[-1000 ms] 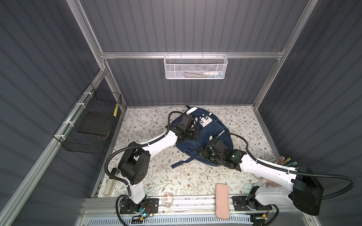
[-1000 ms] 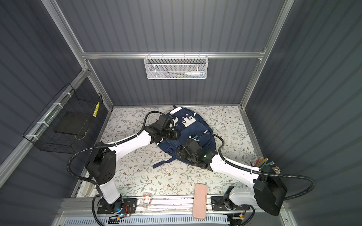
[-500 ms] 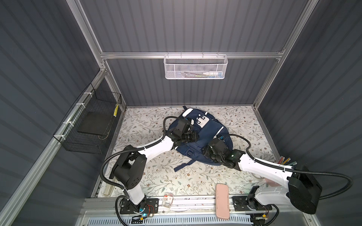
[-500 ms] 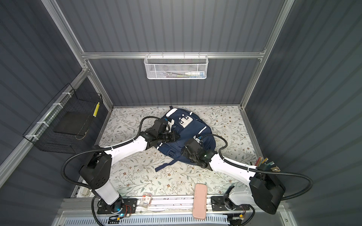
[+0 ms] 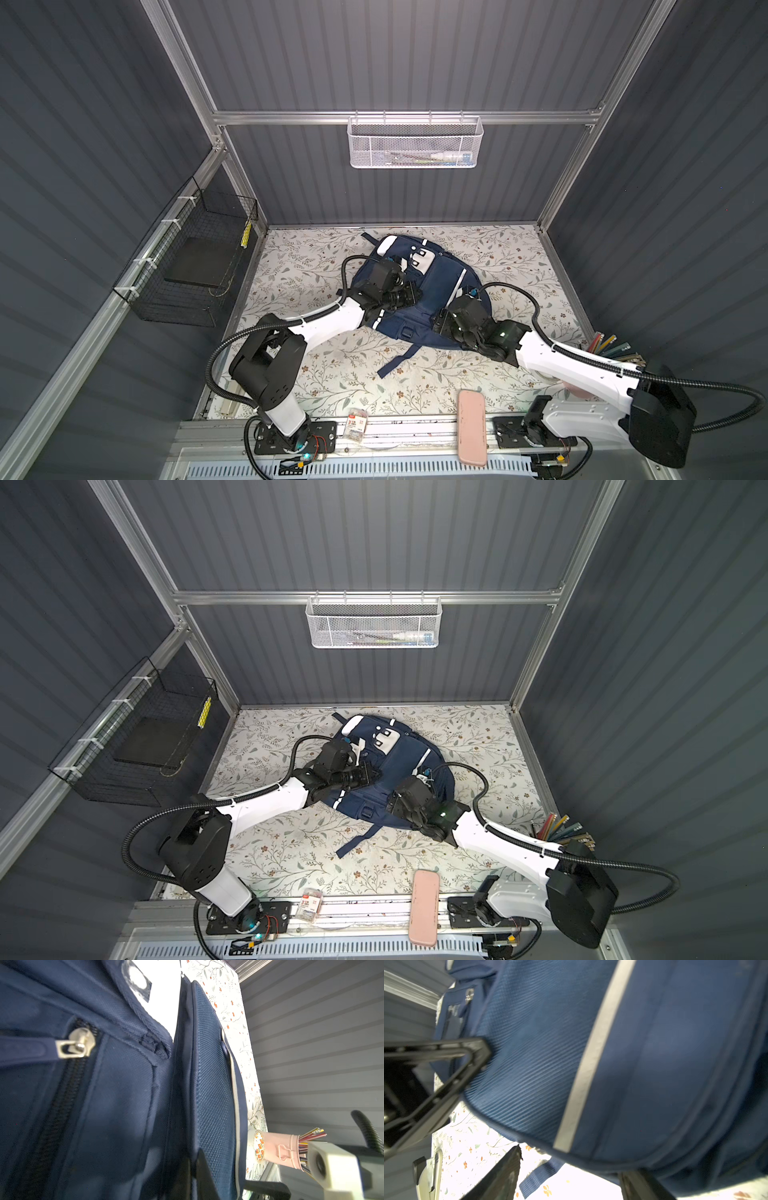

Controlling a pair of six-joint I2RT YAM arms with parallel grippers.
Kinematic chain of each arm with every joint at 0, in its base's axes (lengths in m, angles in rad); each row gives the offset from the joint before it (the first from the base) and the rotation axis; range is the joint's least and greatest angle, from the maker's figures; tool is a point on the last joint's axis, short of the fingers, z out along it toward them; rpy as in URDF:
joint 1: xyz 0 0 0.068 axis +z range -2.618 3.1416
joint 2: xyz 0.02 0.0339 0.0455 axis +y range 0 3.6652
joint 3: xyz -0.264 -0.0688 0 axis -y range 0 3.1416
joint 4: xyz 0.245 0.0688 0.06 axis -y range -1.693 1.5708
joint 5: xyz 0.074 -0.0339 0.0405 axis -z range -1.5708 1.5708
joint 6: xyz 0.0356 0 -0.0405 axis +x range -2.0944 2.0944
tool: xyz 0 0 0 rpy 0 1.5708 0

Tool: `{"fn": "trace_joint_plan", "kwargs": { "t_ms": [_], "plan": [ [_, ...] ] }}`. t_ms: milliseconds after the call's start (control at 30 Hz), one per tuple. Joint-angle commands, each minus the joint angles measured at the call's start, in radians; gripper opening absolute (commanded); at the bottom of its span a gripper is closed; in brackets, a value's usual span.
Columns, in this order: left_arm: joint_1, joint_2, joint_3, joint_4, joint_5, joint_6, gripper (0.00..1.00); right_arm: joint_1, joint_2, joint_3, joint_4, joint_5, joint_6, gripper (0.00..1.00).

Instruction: Pack the student bag

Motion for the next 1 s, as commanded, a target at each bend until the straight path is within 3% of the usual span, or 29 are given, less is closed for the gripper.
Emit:
{"fn": "trace_joint_plan", "kwargs": {
  "t_ms": [0,200,300,400,500,700,833,967],
  "plan": [
    [-0.034,0.029,0.015,0.039,0.045,-0.022,0.0,-0.005,0.033,0.011,0.015,0.052,0.04,0.75],
    [-0.053,0.02,-0.012,0.046,0.007,-0.03,0.0,-0.027,0.106,0.03,0.102,0.073,0.07,0.76],
    [-0.067,0.009,-0.021,0.036,-0.017,-0.02,0.04,-0.078,0.151,0.03,0.139,0.005,0.093,0.76],
    [-0.068,0.002,-0.043,0.041,-0.028,-0.017,0.11,-0.103,0.167,0.011,0.179,-0.034,0.109,0.72],
    [-0.069,-0.01,-0.05,0.018,-0.053,0.018,0.28,-0.102,0.149,-0.004,0.163,-0.037,0.094,0.61],
    [-0.062,-0.025,0.103,-0.204,-0.218,0.258,0.48,-0.129,0.038,-0.066,0.068,0.025,0.028,0.46],
    [-0.048,0.011,0.149,-0.188,-0.162,0.296,0.58,-0.169,-0.025,-0.054,0.005,-0.031,-0.006,0.45],
    [-0.048,0.037,0.173,-0.198,-0.123,0.305,0.62,-0.083,-0.091,-0.018,-0.064,-0.01,0.002,0.51]
  ]
}}
